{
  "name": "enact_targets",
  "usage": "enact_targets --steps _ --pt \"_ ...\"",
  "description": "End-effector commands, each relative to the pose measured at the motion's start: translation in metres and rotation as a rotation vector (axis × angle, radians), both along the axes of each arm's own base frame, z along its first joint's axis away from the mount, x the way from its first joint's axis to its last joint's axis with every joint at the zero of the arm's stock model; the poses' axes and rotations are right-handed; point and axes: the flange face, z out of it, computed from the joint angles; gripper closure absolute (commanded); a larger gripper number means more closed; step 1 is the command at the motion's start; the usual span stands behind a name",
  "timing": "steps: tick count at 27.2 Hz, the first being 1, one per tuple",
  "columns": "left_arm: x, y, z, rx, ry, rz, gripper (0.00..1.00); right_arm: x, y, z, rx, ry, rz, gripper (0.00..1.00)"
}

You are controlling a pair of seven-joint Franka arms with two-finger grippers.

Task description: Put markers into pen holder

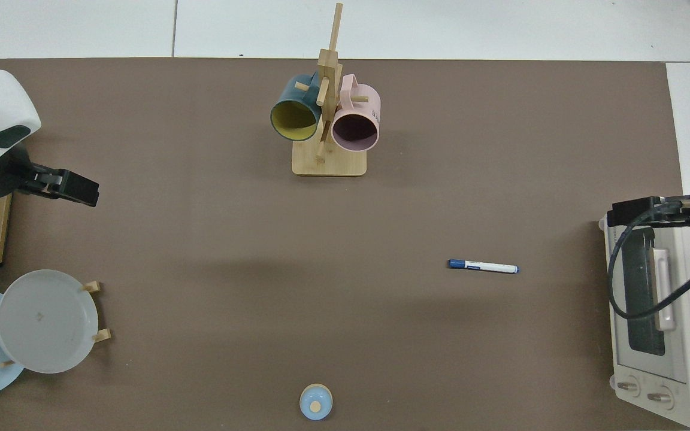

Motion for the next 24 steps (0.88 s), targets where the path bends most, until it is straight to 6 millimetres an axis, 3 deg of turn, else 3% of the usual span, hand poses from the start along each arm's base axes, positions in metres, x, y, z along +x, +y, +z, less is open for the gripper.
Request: enact_targets --steps 1,4,7,19,24 --pt "-0.026 -0.009 0.022 -0.002 0.015 0.071 0.0 -0.001 -0.001 0.0 -0.001 -0.012 -0.01 0.0" --pt "-0.036 -0.012 0.028 -0.003 0.03 0.095 0.0 -0.002 -0.001 0.0 -0.001 -0.008 -0.011 0.0" --pt "-0.042 -0.001 0.03 0.002 0.053 0.133 0.0 -0.002 -0.002 -0.001 0.004 -0.004 -0.013 0.0" --pt "-0.046 0.005 0.027 0.0 0.044 0.143 0.0 -0.001 0.002 0.001 0.016 -0.017 -0.011 0.0" --pt "-0.046 0.004 0.025 0.001 0.048 0.14 0.0 0.003 -0.012 0.001 0.004 -0.044 -0.041 0.0"
